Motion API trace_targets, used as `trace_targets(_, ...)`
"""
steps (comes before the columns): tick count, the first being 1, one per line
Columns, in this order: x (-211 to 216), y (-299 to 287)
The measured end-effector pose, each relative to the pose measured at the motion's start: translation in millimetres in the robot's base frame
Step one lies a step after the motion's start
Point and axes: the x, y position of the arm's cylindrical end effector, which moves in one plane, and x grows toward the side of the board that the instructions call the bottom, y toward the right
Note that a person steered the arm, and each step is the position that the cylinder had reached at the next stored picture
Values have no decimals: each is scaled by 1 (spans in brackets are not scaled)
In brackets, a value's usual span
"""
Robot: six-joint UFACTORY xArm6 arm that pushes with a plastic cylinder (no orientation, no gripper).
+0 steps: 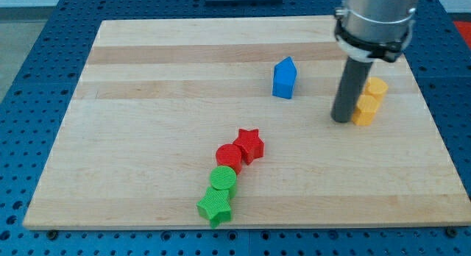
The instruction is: Push the blue cube top left to the yellow heart
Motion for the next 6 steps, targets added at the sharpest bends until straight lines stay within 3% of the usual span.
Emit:
trace_targets(1,-2,28)
trace_targets(2,-2,11)
trace_targets(4,-6,-148)
trace_targets(5,-28,-184)
trace_targets(6,-57,-153)
